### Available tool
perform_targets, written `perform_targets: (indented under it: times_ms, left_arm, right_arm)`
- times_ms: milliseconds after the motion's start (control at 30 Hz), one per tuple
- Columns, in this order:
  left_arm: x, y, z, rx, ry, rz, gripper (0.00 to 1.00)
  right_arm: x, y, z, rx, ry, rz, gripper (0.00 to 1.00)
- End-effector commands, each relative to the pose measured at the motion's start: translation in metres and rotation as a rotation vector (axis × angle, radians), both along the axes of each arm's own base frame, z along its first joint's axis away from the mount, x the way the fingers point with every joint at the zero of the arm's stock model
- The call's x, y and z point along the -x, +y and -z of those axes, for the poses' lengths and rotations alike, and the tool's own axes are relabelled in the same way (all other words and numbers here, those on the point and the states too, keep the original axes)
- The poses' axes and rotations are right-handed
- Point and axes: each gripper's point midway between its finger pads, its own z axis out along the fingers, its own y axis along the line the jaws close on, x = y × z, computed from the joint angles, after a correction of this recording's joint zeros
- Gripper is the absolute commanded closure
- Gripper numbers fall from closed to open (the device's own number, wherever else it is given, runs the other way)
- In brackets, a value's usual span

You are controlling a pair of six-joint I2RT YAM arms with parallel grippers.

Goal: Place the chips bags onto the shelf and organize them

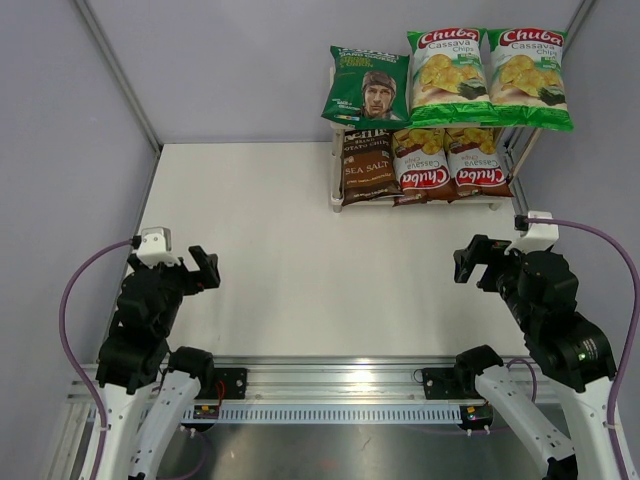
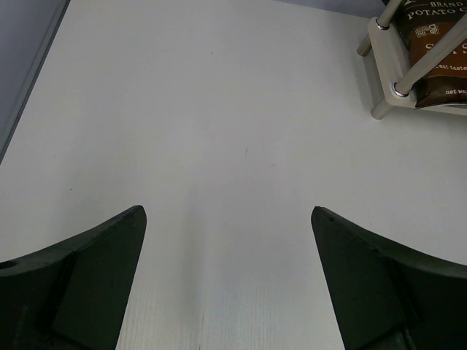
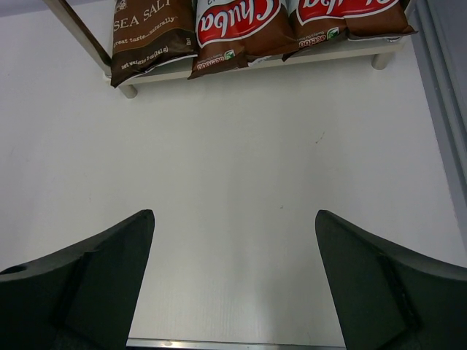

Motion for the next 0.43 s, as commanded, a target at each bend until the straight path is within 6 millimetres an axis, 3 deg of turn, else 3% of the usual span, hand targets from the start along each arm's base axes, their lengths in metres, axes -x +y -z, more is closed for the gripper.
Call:
perform_targets:
  times_ms: [0,400]
  left_arm:
    - [-0.0015,0.0036,-0.0175,-0.004,-0.065,-0.015,0.01]
    - [-0.0006,0.0036,-0.0186,-0.005,-0.071,-0.013,0.01]
  right_arm:
    - [-0.0040,-0.0066,-0.0019,0.025,-0.014,0.031,0.01]
    - [-0.0055,-0.0044,-0.0011,0.014,-0.018,0.026,0.00]
